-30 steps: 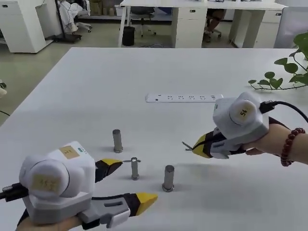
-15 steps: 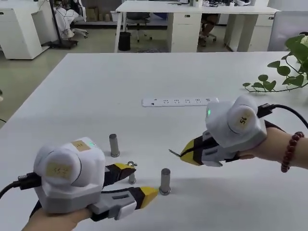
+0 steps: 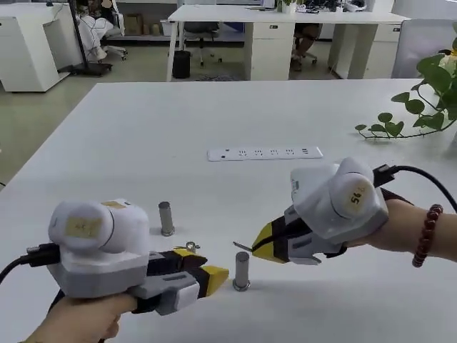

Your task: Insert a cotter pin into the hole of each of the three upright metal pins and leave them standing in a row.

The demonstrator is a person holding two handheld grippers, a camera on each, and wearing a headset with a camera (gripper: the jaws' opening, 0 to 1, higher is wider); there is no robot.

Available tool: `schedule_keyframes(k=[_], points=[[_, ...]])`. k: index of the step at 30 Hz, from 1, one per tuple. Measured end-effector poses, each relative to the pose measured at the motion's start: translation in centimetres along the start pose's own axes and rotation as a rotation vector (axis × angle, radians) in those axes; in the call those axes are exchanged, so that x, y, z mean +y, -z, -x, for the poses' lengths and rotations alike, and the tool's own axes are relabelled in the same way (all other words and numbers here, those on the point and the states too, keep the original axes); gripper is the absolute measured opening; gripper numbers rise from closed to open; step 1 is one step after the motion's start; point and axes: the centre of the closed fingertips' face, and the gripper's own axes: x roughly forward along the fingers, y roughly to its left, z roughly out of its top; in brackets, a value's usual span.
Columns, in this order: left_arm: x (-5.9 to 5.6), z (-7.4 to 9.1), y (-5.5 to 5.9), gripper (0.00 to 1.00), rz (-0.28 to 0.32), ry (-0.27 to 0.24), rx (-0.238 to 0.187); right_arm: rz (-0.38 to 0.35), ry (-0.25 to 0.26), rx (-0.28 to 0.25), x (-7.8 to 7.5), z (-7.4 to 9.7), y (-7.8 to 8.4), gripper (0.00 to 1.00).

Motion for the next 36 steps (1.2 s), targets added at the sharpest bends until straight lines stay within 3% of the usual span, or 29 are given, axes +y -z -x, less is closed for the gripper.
schedule_keyframes(k=[9,13,24,36], points=[[-0.6,-0.2,-0.2,0.12,0.061,0.046,-0.001,0.053,-0.045,-0.014,1.7,-0.2,-0.9,0.00],[-1.5,-0.4,-0.2,0.06,0.126,0.095,0.000,0.076,-0.058,-0.019,2.2,-0.2,-1.3,0.00],[-2.0,-0.7,0.2,0.02,0.144,0.116,0.012,0.126,-0.074,-0.021,3.0,-0.1,-1.6,0.00],[-2.3,-0.8,0.4,0.00,0.214,0.144,0.026,0.159,-0.075,-0.014,3.1,-0.2,-1.6,0.00]])
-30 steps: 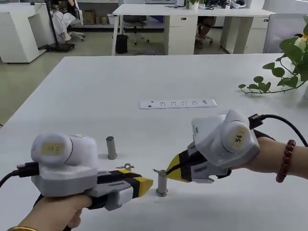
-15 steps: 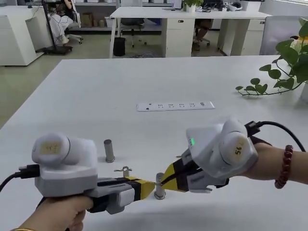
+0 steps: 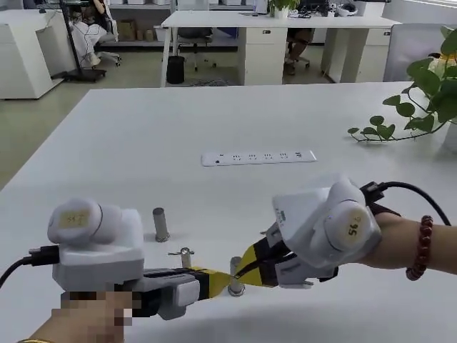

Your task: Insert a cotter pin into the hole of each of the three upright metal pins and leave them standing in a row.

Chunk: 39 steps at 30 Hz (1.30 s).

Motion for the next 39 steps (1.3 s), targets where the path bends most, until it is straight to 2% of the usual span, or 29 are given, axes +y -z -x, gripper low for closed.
schedule_keyframes(k=[6,8,17,23,27,34,39], points=[[-0.10,-0.07,0.31,0.00,0.021,0.014,0.011,0.009,-0.003,0.006,0.17,0.01,0.13,0.00],[-0.11,-0.11,0.32,0.00,-0.011,0.015,0.009,0.009,-0.001,0.004,0.15,0.00,0.14,0.00],[-0.08,-0.21,0.48,0.00,-0.055,0.014,0.004,0.004,0.024,-0.003,-0.13,0.09,0.09,0.00],[-0.39,-0.13,0.26,0.00,-0.043,0.029,-0.023,0.001,0.036,-0.002,-0.24,0.04,0.10,0.00],[-0.51,-0.05,0.32,0.00,-0.063,0.029,-0.021,-0.009,0.041,0.002,-0.37,0.05,0.28,0.00],[0.04,0.18,0.35,0.00,-0.053,0.003,-0.021,-0.007,0.035,0.005,-0.22,0.01,0.32,0.00],[-0.24,0.37,0.39,0.00,-0.060,0.010,-0.021,-0.005,0.037,0.009,-0.26,0.02,0.35,0.00]])
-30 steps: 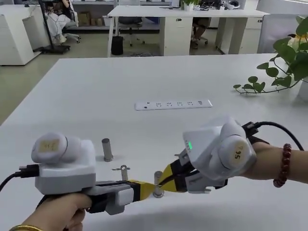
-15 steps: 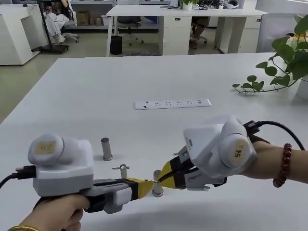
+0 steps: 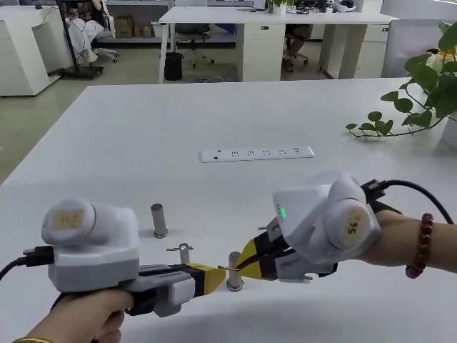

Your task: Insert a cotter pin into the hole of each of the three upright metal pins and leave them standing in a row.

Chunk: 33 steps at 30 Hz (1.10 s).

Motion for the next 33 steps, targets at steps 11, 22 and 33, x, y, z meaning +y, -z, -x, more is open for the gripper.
schedule_keyframes(k=[11,22,33], points=[[-0.09,-0.12,-0.43,0.05,0.023,0.009,-0.011,0.010,-0.008,0.004,0.31,-0.03,-0.07,0.00],[0.07,-0.18,-0.32,0.00,0.029,0.011,-0.006,0.009,-0.008,-0.001,0.33,-0.18,-0.28,0.00],[0.21,-0.06,-0.65,0.00,-0.029,0.013,-0.034,-0.082,-0.011,-0.015,0.31,-0.22,-0.21,0.00]])
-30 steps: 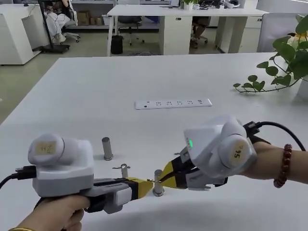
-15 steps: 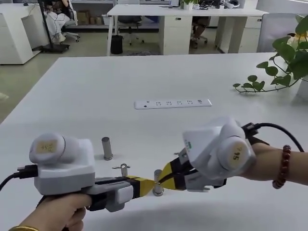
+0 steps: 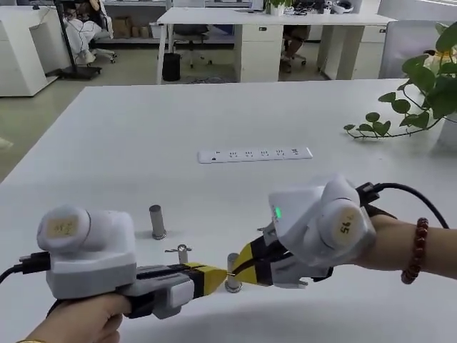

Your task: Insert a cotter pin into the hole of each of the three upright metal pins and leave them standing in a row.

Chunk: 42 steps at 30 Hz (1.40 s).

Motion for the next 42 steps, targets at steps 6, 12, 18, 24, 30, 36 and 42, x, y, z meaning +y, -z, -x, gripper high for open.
schedule_keyframes(k=[6,12,18,24,30,36,42], points=[[-0.2,0.1,-0.1,0.00,-0.029,0.011,-0.002,-0.080,-0.006,-0.028,0.1,0.0,0.2,0.00],[-0.1,0.0,-0.1,0.00,-0.032,0.011,-0.004,-0.092,0.000,-0.024,0.2,0.0,0.4,0.00],[0.2,0.1,-0.2,0.00,-0.024,0.004,-0.009,-0.105,0.010,-0.022,0.0,0.0,0.6,0.02],[0.6,0.4,-0.3,0.00,-0.026,-0.002,-0.015,-0.289,-0.006,-0.073,0.1,-0.1,0.9,0.11],[0.9,0.8,-0.1,0.00,-0.045,0.002,-0.024,-0.488,-0.030,-0.146,-0.1,0.2,1.1,0.15],[0.2,1.2,-0.4,0.00,-0.084,0.049,-0.058,-0.569,-0.044,-0.189,-0.1,0.3,1.4,0.17],[-0.8,1.3,0.1,0.00,-0.157,0.094,-0.031,-0.615,-0.102,-0.239,0.6,0.6,0.7,0.18]])
